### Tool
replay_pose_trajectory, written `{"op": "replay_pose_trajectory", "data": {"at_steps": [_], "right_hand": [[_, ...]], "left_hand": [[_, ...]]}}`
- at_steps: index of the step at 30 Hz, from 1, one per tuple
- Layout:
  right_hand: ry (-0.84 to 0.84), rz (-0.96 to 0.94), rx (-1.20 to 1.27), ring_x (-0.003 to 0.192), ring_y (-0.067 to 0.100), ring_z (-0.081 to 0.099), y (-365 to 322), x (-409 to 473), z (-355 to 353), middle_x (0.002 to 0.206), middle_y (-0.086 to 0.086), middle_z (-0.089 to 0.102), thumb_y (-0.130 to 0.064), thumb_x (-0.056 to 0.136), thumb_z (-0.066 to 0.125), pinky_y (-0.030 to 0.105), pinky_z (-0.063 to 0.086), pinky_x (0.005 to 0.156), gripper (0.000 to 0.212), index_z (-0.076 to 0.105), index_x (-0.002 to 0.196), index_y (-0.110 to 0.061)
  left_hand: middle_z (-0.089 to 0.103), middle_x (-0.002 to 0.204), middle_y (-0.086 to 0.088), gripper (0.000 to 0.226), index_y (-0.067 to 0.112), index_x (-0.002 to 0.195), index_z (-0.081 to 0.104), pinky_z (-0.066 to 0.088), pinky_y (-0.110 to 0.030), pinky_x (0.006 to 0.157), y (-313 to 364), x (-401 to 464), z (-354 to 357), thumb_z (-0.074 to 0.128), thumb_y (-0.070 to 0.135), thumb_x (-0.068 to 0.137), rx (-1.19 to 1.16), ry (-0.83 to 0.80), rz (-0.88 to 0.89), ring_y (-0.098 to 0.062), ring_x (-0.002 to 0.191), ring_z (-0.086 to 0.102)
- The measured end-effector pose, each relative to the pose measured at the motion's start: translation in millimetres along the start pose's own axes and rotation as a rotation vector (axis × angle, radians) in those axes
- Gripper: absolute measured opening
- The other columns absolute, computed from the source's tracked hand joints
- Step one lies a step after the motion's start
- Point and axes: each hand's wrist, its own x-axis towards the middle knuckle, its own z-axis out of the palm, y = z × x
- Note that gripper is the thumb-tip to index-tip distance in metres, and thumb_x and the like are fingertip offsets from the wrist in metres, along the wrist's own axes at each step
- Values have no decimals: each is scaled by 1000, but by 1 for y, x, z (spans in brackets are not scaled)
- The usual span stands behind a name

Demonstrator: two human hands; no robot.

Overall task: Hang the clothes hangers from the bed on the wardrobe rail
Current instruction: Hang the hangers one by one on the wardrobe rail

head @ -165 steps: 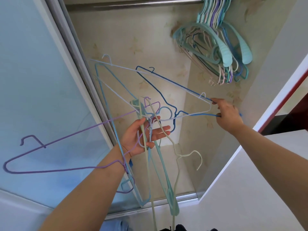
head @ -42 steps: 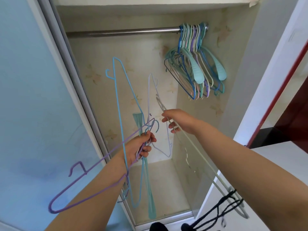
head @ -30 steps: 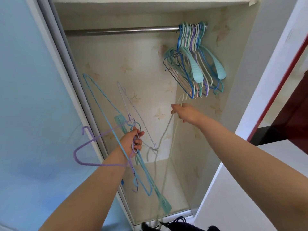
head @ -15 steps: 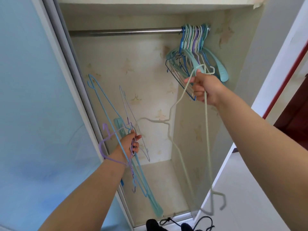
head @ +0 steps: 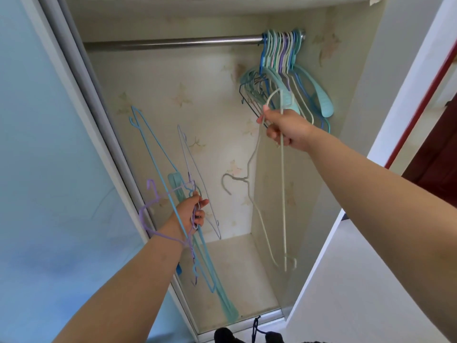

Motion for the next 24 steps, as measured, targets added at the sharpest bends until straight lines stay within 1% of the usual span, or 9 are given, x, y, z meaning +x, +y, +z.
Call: {"op": "replay_pose_trajectory", "data": {"at_steps": [3,6,9,13,15,17,19,22,24], "right_hand": [[-86,-37,-173,43,15,28,-1,-1,8,73,-1,73,-20,92,55,22,32,43,37,45,128,-25],[-180,-21,-260,46,14,31,-1,-6,12,59,-8,62,-11,81,70,27,39,51,51,46,121,-31],[-403,75,-191,66,18,63,-1,-10,8,113,5,67,-11,82,73,31,52,65,51,44,122,-22],[-829,305,-28,116,35,60,3,-17,4,148,3,40,-54,68,76,36,55,88,64,46,110,-17],[-755,351,-6,114,34,61,1,-23,10,140,6,52,-75,69,52,38,55,89,62,48,88,-16],[-538,339,-89,104,32,67,2,-26,17,125,11,64,-74,82,37,41,56,86,66,55,98,-13],[-402,305,-155,94,31,71,3,-30,23,116,12,68,-56,94,43,42,58,80,57,48,124,-8],[-318,227,-211,80,31,72,1,-39,26,126,6,62,-22,98,50,39,58,72,24,51,116,-6],[-199,200,-314,61,24,71,-3,-43,31,136,3,54,-9,98,44,32,58,57,36,42,134,-11]], "left_hand": [[67,59,7,34,21,73,45,21,-7,34,0,1,1,36,30,104,5,11,-2,-4,28,33],[66,58,8,33,21,74,45,21,-7,33,3,1,4,35,28,104,8,6,3,-4,28,33],[67,59,7,32,23,74,45,21,-7,32,8,-1,9,36,29,104,0,-9,14,-3,28,33],[66,61,5,33,21,73,45,21,-7,33,14,-1,13,37,30,104,-10,-5,33,-4,28,32],[66,61,5,33,20,73,45,21,-8,32,16,0,14,37,30,104,-16,-5,42,-4,28,32],[64,65,4,33,21,73,46,21,-7,32,18,0,16,37,30,104,-13,-3,48,-4,28,32],[60,74,2,33,21,73,45,21,-7,32,19,-2,16,37,30,104,-3,-2,52,-4,28,32],[58,78,1,33,20,74,45,21,-9,31,19,-5,16,38,32,103,9,-6,60,-4,28,32],[57,80,1,32,20,74,45,21,-10,31,20,-4,16,39,32,103,6,-9,61,-4,28,32]]}}
